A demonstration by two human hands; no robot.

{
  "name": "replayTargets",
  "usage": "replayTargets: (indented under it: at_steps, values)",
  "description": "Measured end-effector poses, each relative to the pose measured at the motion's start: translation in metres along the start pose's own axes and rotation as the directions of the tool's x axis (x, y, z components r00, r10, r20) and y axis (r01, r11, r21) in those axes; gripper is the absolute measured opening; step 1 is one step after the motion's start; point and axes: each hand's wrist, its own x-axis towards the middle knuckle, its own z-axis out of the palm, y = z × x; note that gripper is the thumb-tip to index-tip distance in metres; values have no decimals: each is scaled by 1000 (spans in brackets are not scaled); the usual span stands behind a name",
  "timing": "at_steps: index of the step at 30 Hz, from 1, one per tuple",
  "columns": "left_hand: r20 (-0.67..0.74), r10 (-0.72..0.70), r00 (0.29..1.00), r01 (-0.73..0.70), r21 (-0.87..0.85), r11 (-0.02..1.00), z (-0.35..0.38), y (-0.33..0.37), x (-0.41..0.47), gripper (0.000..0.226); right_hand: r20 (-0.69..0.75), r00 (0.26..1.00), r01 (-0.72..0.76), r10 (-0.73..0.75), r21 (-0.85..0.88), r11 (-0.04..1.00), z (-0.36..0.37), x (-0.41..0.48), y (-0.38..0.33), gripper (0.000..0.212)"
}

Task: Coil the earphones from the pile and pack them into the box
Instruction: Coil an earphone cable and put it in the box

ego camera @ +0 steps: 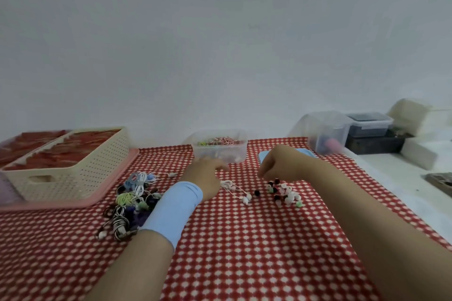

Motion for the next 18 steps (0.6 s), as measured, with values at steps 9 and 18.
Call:
replayTargets:
  at_steps: [9, 18]
  values:
    - [158, 199, 967, -190, -67, 979, 29, 13, 3, 21, 59, 996, -49, 61, -188, 981, 12, 6, 11, 10]
    - [-49, 65, 997, -79, -376, 923, 29, 8, -8, 11, -151, 989, 32, 12, 286, 958, 24, -8, -10, 5]
